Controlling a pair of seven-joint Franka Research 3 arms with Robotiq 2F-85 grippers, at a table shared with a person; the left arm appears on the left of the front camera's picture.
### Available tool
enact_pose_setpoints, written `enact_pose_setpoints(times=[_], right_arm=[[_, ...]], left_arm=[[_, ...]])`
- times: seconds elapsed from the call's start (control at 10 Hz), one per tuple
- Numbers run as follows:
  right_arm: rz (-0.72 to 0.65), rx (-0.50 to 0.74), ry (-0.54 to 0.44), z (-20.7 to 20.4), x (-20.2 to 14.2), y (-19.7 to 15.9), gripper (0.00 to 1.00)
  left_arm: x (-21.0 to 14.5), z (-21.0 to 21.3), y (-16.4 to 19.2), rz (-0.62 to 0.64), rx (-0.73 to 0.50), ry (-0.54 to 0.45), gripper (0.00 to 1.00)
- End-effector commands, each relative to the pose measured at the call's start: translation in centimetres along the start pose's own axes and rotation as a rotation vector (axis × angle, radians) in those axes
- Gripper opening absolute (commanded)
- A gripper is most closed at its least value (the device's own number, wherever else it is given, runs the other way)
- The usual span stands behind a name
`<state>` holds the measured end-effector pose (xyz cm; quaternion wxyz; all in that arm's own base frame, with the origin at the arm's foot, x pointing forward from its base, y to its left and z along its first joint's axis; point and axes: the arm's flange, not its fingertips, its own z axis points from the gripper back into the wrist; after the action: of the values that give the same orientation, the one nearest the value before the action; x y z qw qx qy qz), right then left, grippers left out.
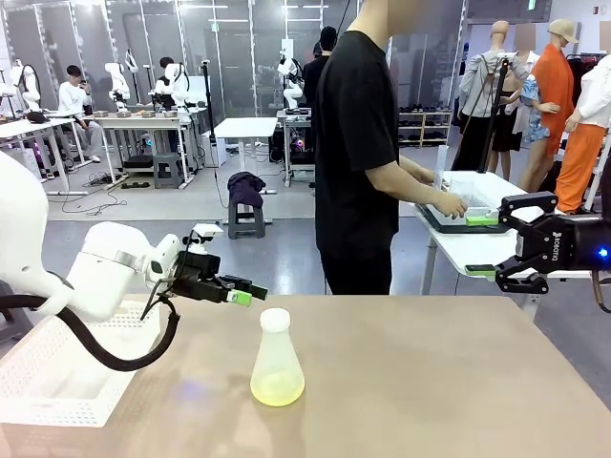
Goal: Prepare the solutions needed for the experiment.
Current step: When the human places the Big flask in the center of the table, pick up the Big flask and place it in the left Organizing basket.
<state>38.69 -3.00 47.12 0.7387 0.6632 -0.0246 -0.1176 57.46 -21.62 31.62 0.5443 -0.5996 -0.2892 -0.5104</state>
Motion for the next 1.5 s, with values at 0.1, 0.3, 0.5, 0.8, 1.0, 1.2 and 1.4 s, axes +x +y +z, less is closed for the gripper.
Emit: enact_pose_setpoints(times=[0.1,0.3,0.5,0.8,1.0,1.2,1.4], right_arm=[[-0.001,0.001,0.005,0.1,-0.1,0.0,0.77],[-0.001,0.001,0.005,0.1,-0.1,0.0,0.77],[-0.001,0.001,0.005,0.1,-0.1,0.0,0.77],[-0.001,0.001,0.005,0.1,-0.1,0.0,0.77],[-0.001,0.001,0.005,0.1,-0.1,0.0,0.77],[-0.001,0.001,0.005,0.1,-0.1,0.0,0.77],[-0.001,0.001,0.005,0.1,-0.1,0.0,0.77]], left_arm=[[0.0,0.0,0.0,0.0,0.0,0.0,1.0],[0.0,0.0,0.0,0.0,0.0,0.0,1.0],[-0.8,-0.1,1.5,-0.084,-0.034,0.005,1.0],[-2.3,-0.2,2.8,-0.301,-0.099,0.029,1.0],[-2.9,-0.5,2.7,-0.394,-0.169,0.066,1.0],[-3.5,-1.2,2.8,-0.417,-0.253,0.089,1.0],[-3.6,-1.2,2.2,-0.396,-0.183,0.095,1.0]])
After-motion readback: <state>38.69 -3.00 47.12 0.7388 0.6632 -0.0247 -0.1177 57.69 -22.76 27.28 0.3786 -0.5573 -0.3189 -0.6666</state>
